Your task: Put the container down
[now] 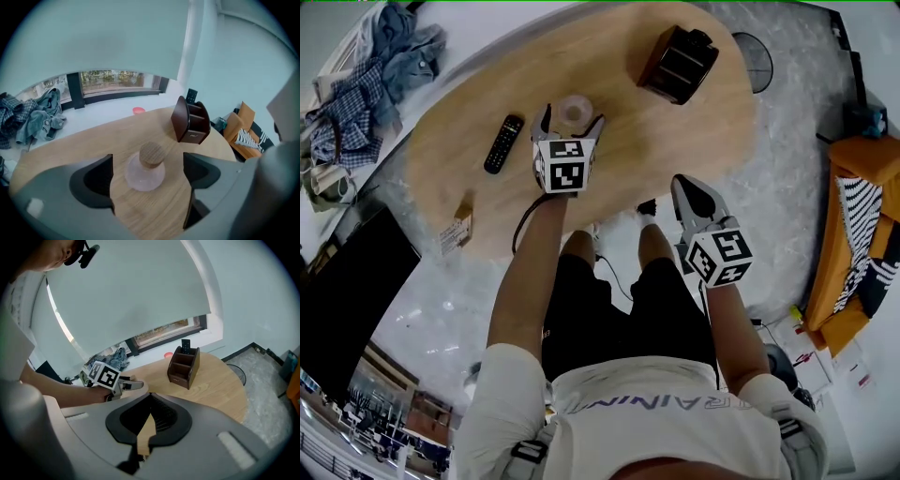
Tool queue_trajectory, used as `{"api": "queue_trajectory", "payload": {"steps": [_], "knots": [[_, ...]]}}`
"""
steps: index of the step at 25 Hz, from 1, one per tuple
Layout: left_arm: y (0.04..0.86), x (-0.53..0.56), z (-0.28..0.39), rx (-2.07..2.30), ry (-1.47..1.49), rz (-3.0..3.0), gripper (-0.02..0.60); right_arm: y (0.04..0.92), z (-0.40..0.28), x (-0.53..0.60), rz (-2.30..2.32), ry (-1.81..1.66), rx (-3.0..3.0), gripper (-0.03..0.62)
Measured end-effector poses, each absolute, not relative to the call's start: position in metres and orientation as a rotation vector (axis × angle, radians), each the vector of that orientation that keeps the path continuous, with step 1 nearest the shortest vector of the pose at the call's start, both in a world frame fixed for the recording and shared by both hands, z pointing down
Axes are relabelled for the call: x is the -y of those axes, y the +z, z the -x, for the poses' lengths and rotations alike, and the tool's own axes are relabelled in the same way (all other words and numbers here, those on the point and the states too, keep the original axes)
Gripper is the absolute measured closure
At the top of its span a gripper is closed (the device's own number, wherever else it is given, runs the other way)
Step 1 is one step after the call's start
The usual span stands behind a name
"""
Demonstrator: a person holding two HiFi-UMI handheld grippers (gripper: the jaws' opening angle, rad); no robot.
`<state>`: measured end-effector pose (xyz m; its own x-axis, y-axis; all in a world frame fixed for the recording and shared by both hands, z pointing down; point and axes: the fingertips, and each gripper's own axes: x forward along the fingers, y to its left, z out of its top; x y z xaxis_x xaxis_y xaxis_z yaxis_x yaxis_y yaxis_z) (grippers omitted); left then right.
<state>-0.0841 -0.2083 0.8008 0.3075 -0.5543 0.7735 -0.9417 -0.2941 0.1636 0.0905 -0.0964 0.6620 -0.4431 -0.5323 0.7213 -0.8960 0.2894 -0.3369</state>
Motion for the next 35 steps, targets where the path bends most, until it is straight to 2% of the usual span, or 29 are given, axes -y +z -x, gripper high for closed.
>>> {"api": "queue_trajectory", "payload": {"steps": [7, 9, 10, 11, 13, 17, 22, 26, 35], "knots": [[0.693, 0.178, 0.099, 1.417, 0.626, -1.928, 0.136, 0.613, -0.089, 0.098, -1.215, 0.959, 2.197, 0.577], [0.654, 0.168, 0.106, 1.492, 0.574, -1.935, 0.211, 0.596, -0.086, 0.099, -1.184, 0.935, 2.235, 0.577], [0.634, 0.162, 0.113, 1.546, 0.557, -1.939, 0.293, 0.586, -0.084, 0.100, -1.166, 0.921, 2.259, 0.577], [0.615, 0.155, 0.120, 1.605, 0.542, -1.939, 0.350, 0.575, -0.081, 0.101, -1.148, 0.903, 2.288, 0.577], [0.577, 0.143, 0.134, 1.712, 0.504, -1.929, 0.417, 0.552, -0.076, 0.108, -1.116, 0.857, 2.351, 0.577], [0.512, 0.118, 0.141, 1.834, 0.452, -1.919, 0.456, 0.505, -0.077, 0.124, -1.106, 0.769, 2.451, 0.579], [0.437, 0.080, 0.143, 1.912, 0.337, -1.866, 0.537, 0.452, -0.076, 0.127, -1.072, 0.666, 2.480, 0.579], [0.387, 0.056, 0.138, 1.924, 0.277, -1.878, 0.580, 0.406, -0.079, 0.126, -1.034, 0.610, 2.484, 0.579], [0.273, 0.022, 0.107, 1.992, 0.146, -1.953, 0.580, 0.298, -0.092, 0.133, -1.010, 0.424, 2.655, 0.578]]}}
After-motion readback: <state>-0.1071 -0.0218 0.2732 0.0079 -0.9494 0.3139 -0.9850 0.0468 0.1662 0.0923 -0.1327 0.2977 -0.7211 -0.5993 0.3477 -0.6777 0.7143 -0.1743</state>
